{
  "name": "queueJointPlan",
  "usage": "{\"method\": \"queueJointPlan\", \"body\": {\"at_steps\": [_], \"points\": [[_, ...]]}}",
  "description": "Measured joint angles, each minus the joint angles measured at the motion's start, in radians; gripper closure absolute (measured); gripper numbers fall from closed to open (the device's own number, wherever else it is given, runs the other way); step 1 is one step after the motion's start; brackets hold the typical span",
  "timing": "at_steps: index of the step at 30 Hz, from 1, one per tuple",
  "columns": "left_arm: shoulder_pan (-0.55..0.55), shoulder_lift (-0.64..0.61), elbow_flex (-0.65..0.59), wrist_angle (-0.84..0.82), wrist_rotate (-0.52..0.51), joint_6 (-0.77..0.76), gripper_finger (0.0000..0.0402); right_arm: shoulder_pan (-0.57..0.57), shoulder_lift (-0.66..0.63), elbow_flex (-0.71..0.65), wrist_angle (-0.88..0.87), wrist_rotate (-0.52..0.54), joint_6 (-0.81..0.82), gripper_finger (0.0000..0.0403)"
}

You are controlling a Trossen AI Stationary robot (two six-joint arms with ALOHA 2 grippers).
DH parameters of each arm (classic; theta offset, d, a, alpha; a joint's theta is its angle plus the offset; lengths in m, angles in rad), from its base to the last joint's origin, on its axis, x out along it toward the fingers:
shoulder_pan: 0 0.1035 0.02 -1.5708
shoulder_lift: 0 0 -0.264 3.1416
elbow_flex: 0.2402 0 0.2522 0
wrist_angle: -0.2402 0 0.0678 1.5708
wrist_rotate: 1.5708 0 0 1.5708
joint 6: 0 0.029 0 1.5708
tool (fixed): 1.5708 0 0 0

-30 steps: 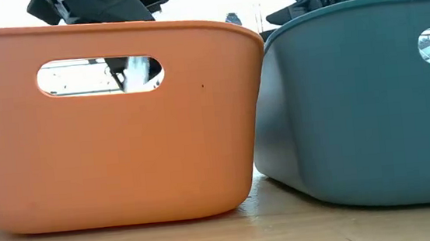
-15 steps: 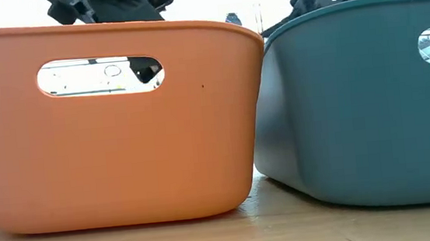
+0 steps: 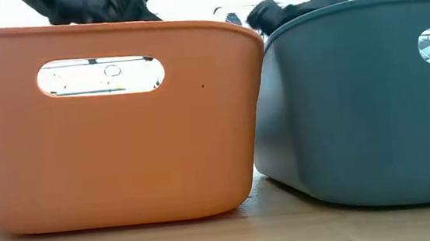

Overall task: Pick & Place Travel size toiletries
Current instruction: Put the silver nail cutter into the orange bin

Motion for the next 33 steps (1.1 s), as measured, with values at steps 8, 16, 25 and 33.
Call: {"method": "queueJointPlan", "body": {"at_steps": [8, 16, 25, 33], "points": [[0.17, 0.003, -0.18, 0.329, 0.021, -0.188, 0.0192, -0.138, 0.35, 0.347, -0.222, -0.003, -0.122, 0.0188], [0.191, 0.004, -0.217, 0.345, 0.022, -0.225, 0.0192, -0.196, 0.462, 0.408, -0.252, -0.033, -0.124, 0.0188], [0.184, 0.004, -0.217, 0.348, 0.011, -0.181, 0.0192, -0.212, 0.472, 0.409, -0.322, -0.098, -0.149, 0.0203], [0.184, 0.004, -0.217, 0.346, -0.062, -0.211, 0.0192, -0.203, 0.47, 0.411, -0.404, -0.042, -0.207, 0.0313]]}}
